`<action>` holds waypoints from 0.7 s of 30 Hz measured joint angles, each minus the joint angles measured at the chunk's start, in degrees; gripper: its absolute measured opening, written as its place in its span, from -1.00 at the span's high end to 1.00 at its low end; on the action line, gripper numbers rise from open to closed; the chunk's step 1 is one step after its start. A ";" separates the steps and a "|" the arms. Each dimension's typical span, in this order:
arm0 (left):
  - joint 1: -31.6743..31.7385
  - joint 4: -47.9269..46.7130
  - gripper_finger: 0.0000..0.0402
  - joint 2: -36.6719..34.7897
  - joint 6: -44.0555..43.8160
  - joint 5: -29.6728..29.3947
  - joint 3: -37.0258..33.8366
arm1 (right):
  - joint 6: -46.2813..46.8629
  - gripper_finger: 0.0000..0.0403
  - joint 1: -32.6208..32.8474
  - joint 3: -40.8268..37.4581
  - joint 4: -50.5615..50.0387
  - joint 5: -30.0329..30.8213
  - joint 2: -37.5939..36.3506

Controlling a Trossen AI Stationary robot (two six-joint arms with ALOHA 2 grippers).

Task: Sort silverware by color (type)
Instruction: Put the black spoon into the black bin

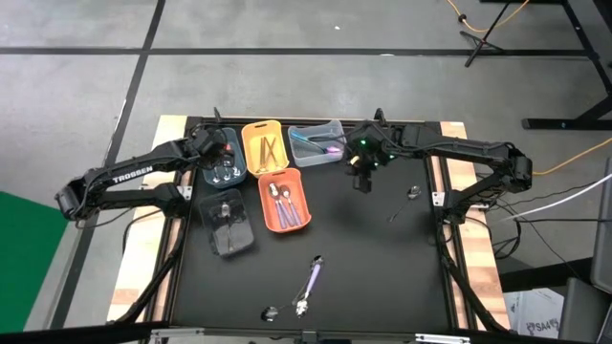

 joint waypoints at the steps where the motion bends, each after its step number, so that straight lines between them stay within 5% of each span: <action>1: -0.19 0.05 0.59 0.00 0.00 0.00 0.00 | 2.20 0.43 0.00 0.02 -1.17 0.02 -0.01; 13: -4.74 17.93 0.59 0.00 8.04 -2.36 0.00 | 26.92 0.43 7.84 -1.87 -14.49 6.62 0.01; 21: -8.19 23.24 0.59 0.00 9.57 -2.35 0.00 | 27.69 0.43 13.84 -4.46 -23.62 14.12 0.01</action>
